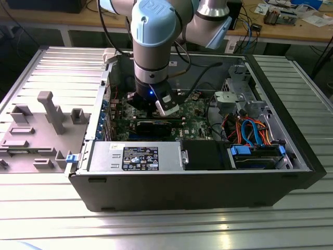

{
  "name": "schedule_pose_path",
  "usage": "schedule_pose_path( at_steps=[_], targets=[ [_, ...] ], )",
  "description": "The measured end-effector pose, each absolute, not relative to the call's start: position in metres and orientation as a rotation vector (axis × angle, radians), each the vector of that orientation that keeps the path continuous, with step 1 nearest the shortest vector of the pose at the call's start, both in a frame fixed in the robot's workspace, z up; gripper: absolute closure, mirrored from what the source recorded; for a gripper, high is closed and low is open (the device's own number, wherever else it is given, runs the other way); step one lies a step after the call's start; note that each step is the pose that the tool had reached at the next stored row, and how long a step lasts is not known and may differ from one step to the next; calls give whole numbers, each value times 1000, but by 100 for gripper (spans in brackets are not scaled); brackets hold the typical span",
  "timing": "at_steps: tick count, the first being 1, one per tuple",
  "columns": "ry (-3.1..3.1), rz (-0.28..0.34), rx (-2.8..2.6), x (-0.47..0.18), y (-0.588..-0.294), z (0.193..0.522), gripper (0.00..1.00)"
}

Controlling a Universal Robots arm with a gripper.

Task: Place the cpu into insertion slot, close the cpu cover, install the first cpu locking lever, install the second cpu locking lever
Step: 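Install the second cpu locking lever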

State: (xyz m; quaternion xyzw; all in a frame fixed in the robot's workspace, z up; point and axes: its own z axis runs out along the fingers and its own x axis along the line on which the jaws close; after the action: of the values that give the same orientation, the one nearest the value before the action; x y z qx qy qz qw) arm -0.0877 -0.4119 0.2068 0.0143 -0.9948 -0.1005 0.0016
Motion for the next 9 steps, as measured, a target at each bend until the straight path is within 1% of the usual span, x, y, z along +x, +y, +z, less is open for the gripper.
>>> schedule_pose_path(
  at_steps=[3,9],
  targets=[
    [-3121,-327,45,-88,-412,205,89],
    [-3116,-377,45,-91,-412,202,89]
  ],
)
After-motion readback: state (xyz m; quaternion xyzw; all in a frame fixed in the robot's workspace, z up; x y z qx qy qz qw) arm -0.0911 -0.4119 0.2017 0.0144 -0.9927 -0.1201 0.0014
